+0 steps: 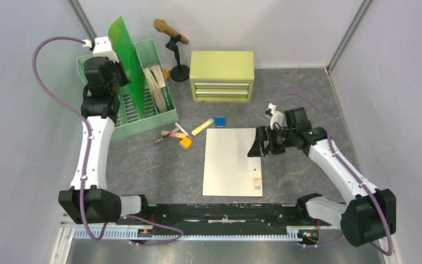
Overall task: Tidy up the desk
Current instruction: Place the folder in the storage box.
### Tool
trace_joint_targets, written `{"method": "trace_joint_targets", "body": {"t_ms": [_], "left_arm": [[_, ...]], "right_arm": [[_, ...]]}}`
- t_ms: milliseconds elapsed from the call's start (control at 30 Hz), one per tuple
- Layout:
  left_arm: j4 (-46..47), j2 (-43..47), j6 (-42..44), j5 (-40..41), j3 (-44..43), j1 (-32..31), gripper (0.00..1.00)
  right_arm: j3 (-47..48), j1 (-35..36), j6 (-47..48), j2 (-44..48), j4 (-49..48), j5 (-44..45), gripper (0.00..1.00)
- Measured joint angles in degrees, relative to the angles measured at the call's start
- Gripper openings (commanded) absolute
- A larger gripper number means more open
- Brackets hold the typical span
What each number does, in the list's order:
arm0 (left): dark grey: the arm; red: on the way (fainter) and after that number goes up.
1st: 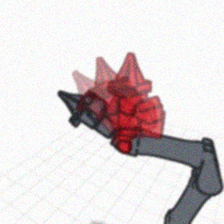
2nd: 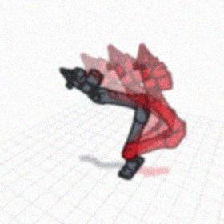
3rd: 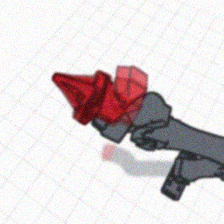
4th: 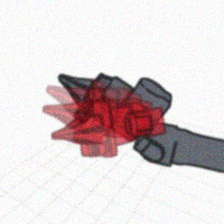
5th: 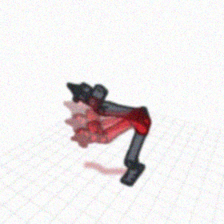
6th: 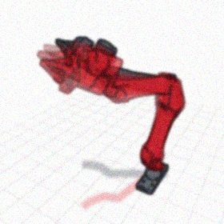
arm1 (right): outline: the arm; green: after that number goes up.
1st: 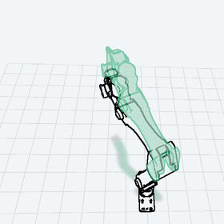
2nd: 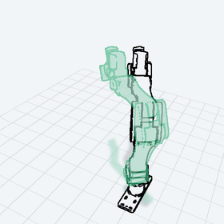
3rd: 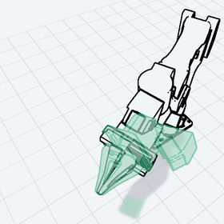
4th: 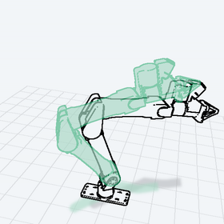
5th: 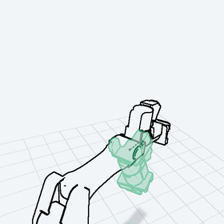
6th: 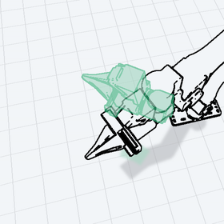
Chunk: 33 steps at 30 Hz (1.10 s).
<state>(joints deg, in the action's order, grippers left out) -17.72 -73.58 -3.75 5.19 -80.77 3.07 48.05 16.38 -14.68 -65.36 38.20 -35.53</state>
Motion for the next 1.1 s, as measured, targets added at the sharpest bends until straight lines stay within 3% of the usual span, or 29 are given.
{"method": "trace_joint_targets", "body": {"t_ms": [567, 1100], "left_arm": [[8.4, 0.1, 0.5, 0.1, 5.4, 0.0, 0.02], [7.1, -0.3, -5.8, -0.6, 3.2, 0.0, 0.02]], "right_arm": [[0.0, 0.0, 0.0, 0.0, 0.0, 0.0, 0.99], [0.0, 0.0, 0.0, 0.0, 0.0, 0.0, 0.99]]}}
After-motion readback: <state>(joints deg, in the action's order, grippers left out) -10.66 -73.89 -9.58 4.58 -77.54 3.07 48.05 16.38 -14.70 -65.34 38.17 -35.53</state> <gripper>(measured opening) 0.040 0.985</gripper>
